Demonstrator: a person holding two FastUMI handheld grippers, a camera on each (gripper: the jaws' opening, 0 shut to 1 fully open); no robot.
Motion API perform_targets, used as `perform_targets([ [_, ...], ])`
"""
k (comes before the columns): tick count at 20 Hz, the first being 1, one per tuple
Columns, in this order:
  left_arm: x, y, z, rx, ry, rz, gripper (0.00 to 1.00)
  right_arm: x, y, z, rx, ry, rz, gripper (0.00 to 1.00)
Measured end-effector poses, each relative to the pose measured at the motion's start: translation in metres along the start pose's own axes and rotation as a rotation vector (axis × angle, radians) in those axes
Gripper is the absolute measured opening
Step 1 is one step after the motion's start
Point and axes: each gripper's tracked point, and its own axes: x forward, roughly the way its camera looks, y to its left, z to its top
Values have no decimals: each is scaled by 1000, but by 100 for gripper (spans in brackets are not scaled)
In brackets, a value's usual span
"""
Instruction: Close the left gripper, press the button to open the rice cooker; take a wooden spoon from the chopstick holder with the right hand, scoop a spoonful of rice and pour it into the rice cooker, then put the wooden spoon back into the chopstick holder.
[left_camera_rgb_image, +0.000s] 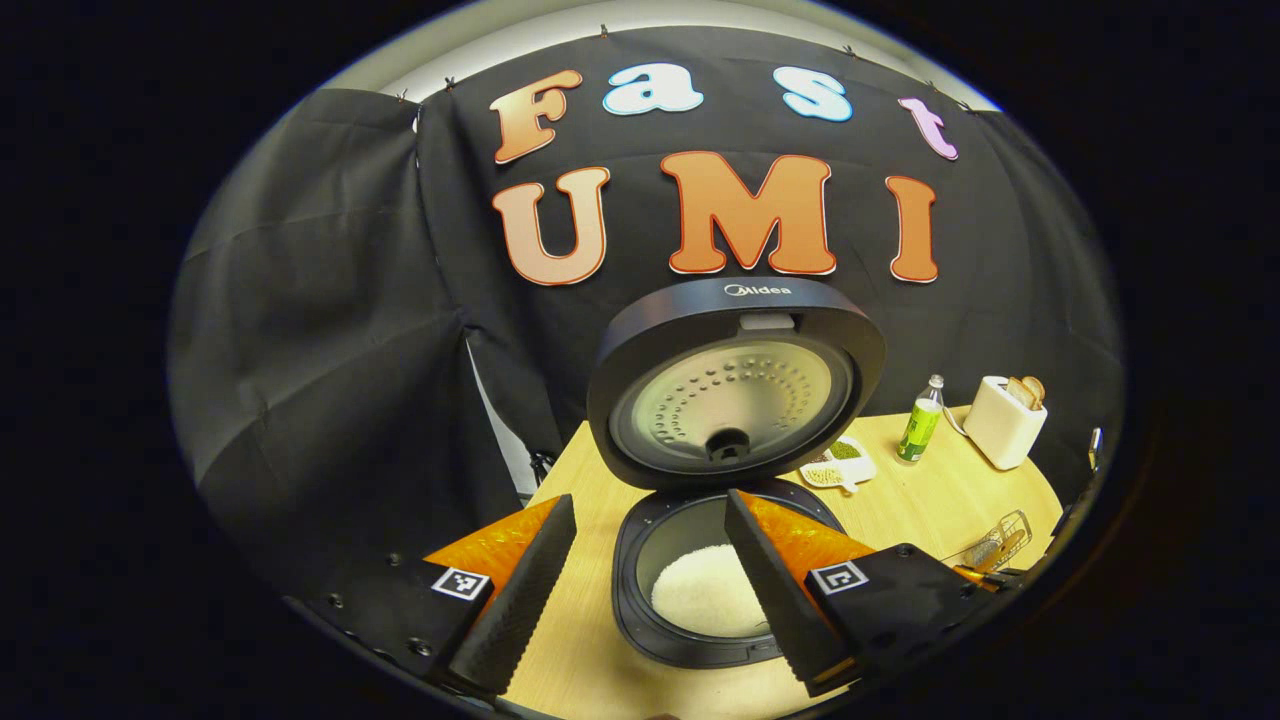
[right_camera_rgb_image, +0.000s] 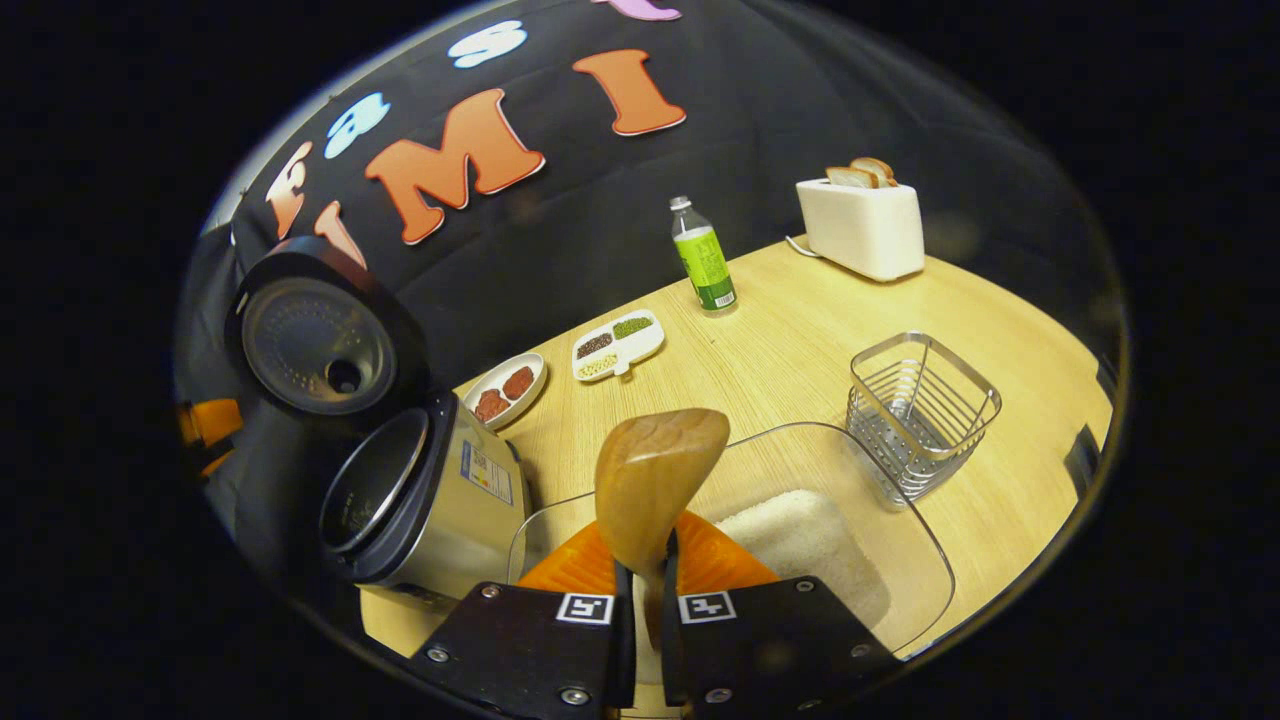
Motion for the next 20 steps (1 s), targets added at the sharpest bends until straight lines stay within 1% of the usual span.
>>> perform_targets([
  [4, 1, 10, 2, 2, -1, 0, 94, 2, 0, -4, 111, 20, 17, 10],
  [5, 1, 11, 1, 1, 0, -3, 100, 4, 1, -7, 127, 32, 23, 10],
  [7, 1, 13, -1, 9, 4, -7, 100, 7, 3, -9, 169, 51, 36, 10],
  [8, 0, 15, -3, 14, 7, -8, 94, 8, 3, -9, 169, 55, 41, 10],
  [10, 1, 18, -5, 15, 13, -8, 94, 8, 8, -11, 155, 61, 51, 10],
  [11, 2, 19, -6, 10, 17, -8, 100, 7, 12, -11, 150, 63, 63, 10],
  [12, 1, 20, -7, 6, 19, -8, 94, 4, 14, -12, 137, 67, 72, 10],
  [13, 1, 21, -7, 5, 22, -8, 94, 4, 18, -14, 131, 75, 84, 10],
  [14, 0, 22, -8, 7, 20, -4, 100, 5, 21, -15, 139, 80, 93, 10],
  [15, 1, 22, -7, 9, 19, -4, 94, 5, 25, -16, 150, 88, 104, 10],
  [18, -2, 23, -7, 7, 13, -3, 94, 9, 31, -21, 217, 125, 139, 10],
  [20, -3, 24, -8, 7, 15, 0, 94, 11, 33, -25, 289, 159, 169, 10],
])
